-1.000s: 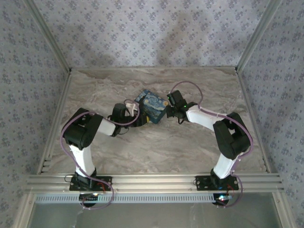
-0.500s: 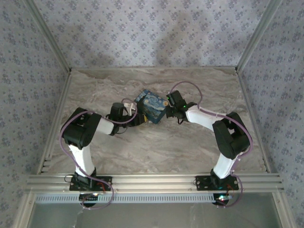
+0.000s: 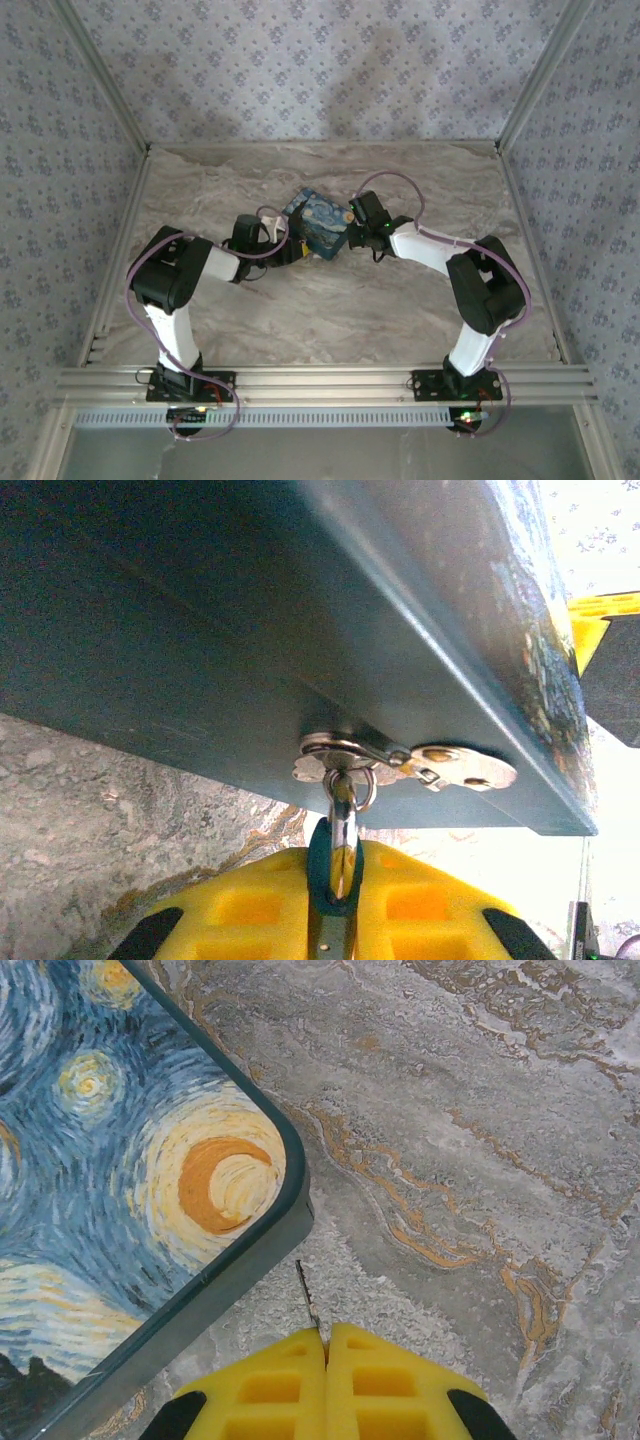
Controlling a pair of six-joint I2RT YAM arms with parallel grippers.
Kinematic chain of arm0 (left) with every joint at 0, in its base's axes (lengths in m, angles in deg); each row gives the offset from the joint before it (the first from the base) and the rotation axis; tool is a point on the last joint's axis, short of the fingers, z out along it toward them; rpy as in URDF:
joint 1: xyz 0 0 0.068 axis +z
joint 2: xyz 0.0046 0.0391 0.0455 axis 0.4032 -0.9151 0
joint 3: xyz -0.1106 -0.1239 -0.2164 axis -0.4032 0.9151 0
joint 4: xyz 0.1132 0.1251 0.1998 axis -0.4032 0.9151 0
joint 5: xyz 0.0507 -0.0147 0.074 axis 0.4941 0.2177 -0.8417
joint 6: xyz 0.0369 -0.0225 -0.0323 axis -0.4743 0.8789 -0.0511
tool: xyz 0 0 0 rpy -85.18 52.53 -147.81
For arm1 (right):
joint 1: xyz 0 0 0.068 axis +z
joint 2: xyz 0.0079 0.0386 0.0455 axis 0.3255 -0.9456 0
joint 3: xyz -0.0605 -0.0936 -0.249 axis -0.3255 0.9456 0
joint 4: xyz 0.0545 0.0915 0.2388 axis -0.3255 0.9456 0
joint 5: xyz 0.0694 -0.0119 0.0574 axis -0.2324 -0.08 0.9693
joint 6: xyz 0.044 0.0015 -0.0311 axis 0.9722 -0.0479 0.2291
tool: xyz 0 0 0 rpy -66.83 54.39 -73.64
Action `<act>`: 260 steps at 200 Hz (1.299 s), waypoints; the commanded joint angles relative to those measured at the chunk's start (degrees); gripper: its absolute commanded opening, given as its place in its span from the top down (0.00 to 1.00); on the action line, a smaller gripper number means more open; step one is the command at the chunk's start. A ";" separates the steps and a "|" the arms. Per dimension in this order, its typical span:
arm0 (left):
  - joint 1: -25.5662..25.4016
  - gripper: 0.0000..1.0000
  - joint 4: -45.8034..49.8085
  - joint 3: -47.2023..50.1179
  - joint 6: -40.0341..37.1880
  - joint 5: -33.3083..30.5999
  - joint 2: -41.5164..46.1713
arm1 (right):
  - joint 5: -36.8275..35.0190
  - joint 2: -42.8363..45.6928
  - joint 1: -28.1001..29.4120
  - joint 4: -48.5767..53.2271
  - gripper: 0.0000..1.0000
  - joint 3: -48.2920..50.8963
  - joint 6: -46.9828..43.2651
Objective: Unlock a padlock with a key
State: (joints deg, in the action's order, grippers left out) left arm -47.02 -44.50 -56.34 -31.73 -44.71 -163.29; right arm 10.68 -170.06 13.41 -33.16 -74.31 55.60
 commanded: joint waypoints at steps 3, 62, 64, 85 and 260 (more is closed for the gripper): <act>0.26 0.90 5.03 -0.39 0.98 0.48 -1.20 | -0.02 -0.88 0.04 -0.46 1.00 -0.56 0.47; -3.65 0.91 0.23 1.55 5.27 0.14 -1.31 | 0.37 -3.55 -2.29 0.49 1.00 -5.03 -0.36; -3.83 0.91 0.09 1.56 5.37 0.07 -1.40 | 0.41 -3.63 -2.38 0.39 1.00 -5.21 -0.46; -5.75 0.91 -0.89 1.72 6.61 -0.96 -1.97 | 0.79 -4.65 -3.32 0.24 1.00 -6.64 -1.32; -15.92 0.90 -9.68 -2.01 24.55 -10.77 -1.65 | 4.91 14.19 -10.59 1.27 1.00 5.41 -2.40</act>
State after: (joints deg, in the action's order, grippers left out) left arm -62.30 -56.94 -57.08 -11.71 -57.37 -166.07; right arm 13.37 -162.82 3.73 -31.43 -72.96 51.27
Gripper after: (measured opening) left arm 0.101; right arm 0.061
